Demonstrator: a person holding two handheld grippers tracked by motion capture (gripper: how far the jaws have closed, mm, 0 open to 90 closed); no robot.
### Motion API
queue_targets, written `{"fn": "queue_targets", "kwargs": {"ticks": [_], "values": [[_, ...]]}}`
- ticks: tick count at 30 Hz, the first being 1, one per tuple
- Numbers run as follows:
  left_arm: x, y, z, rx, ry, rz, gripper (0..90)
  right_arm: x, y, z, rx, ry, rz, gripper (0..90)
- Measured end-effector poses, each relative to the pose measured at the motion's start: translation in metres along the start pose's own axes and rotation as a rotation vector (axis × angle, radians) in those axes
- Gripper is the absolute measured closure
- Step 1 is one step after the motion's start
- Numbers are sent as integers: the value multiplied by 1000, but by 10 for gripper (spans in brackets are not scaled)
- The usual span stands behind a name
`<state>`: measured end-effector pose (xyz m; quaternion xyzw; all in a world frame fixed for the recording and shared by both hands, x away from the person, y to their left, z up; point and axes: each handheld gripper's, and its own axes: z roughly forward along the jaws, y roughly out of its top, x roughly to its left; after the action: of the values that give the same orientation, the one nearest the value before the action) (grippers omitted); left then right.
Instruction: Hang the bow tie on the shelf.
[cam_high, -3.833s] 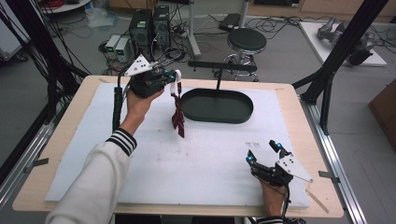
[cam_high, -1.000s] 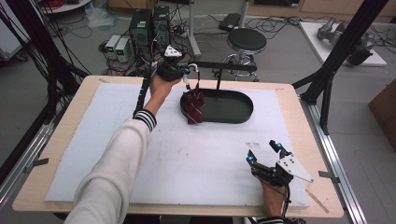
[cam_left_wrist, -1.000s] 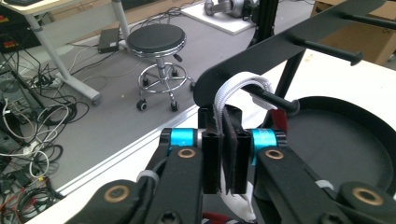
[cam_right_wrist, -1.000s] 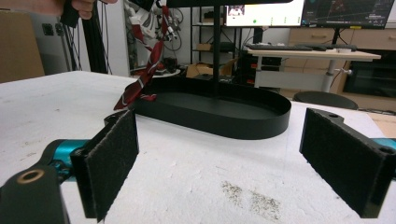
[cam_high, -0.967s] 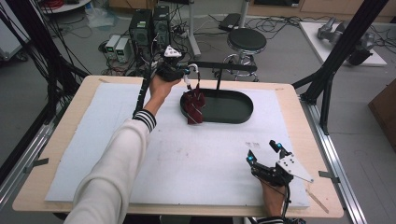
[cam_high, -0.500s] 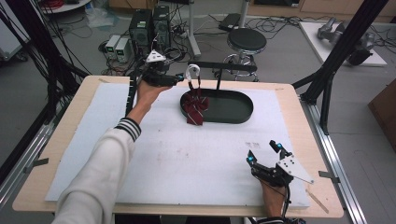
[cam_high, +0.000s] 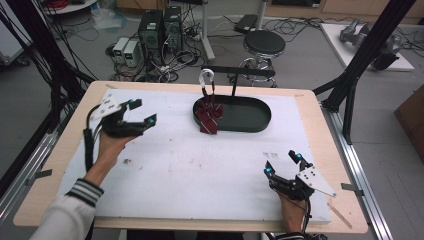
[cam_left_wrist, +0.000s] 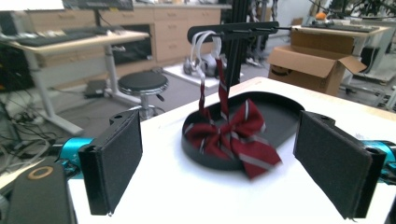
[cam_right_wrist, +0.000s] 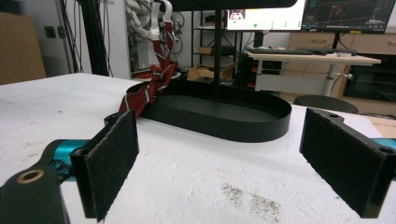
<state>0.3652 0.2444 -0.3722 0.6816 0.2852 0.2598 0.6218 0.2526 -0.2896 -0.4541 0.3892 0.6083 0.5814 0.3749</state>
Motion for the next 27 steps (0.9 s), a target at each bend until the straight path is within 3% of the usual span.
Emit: {"fn": "queue_targets", "kwargs": {"ticks": [5,10,16,19,23,27], "values": [[-9,-36,-52,-95,68,-28,159,1,0,0,2,-3,-7,108],[-18,-64,-81,-127,117,-35,155,1,0,0,4,-7,-12,108],[-24,-84,-89,-150,168,-51,144,2,0,1,7,-6,-14,108],[-26,-90,-86,-128,178,-52,139,2,0,0,10,-8,-11,108],[-31,-91,-85,-133,198,-8,141,1,0,1,4,-7,-13,108],[-30,-91,-86,-136,202,-17,141,1,0,0,1,-5,-16,108]]}}
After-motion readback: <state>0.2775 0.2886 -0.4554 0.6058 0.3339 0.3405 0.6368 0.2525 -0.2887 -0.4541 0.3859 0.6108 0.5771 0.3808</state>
